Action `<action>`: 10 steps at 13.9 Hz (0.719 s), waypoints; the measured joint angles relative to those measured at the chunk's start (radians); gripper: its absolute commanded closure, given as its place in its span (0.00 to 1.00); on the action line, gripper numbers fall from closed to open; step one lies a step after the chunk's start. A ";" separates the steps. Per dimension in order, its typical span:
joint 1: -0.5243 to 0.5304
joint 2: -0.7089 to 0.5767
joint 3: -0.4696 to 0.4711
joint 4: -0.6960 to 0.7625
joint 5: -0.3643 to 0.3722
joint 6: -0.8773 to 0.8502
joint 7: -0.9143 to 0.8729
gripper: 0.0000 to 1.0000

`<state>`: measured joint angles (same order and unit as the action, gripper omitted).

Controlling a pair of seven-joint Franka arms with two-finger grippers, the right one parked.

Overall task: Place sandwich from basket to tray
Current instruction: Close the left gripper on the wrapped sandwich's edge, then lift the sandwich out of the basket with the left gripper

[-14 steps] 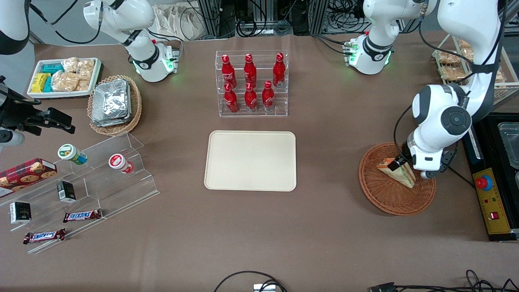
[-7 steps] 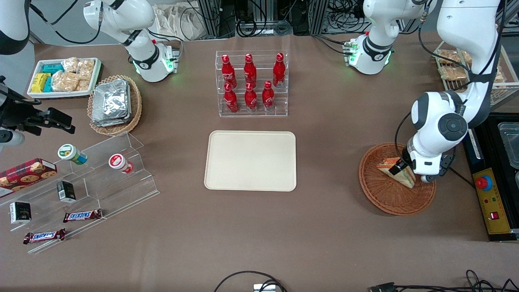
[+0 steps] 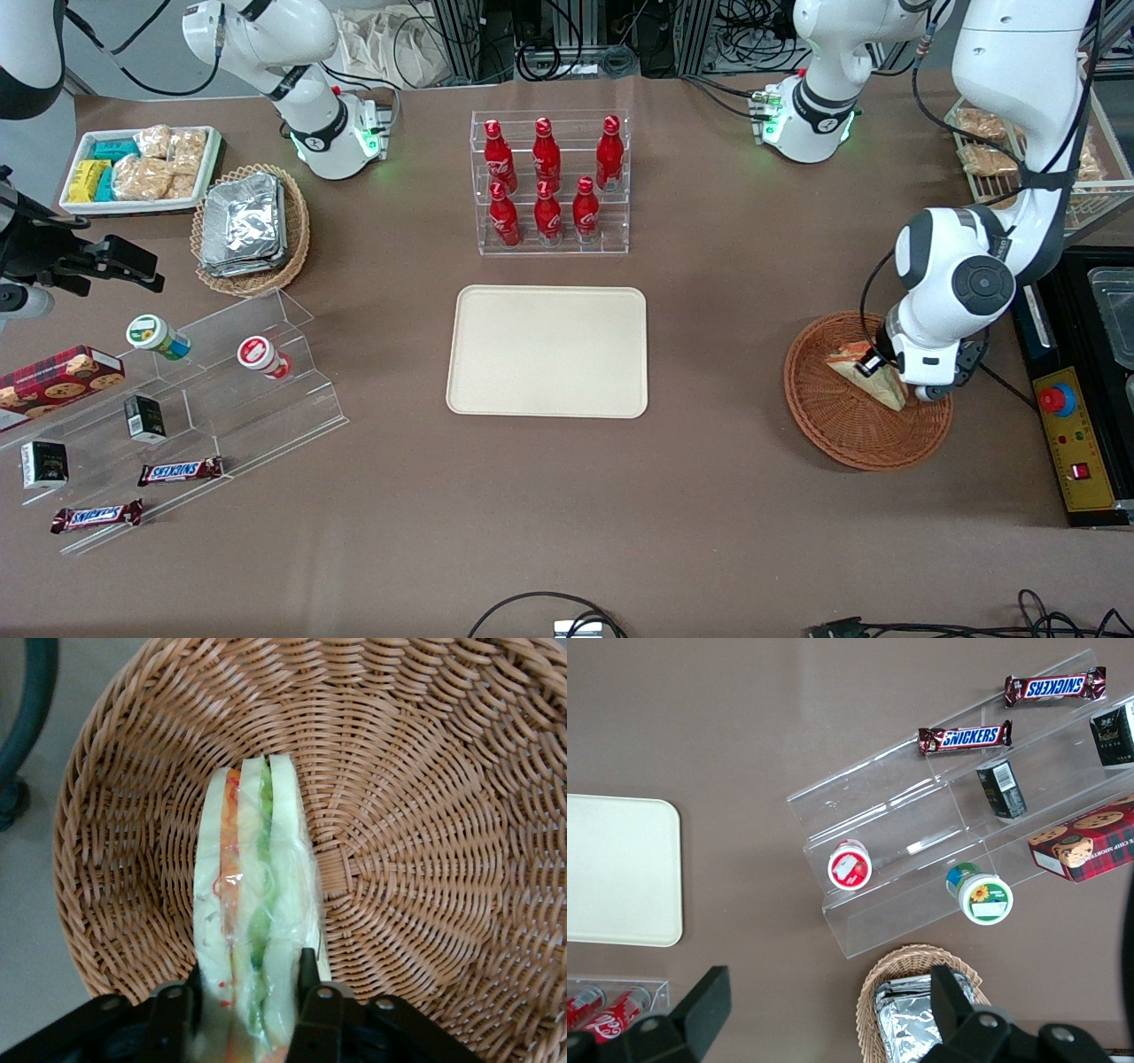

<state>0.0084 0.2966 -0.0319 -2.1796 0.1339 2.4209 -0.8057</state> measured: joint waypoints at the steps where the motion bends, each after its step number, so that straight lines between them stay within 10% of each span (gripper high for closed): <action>1: 0.000 0.000 0.000 0.002 0.000 0.000 0.000 1.00; 10: -0.004 -0.052 -0.035 0.327 0.000 -0.433 0.300 1.00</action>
<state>0.0040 0.2446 -0.0669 -1.8527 0.1341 1.9878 -0.5054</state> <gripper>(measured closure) 0.841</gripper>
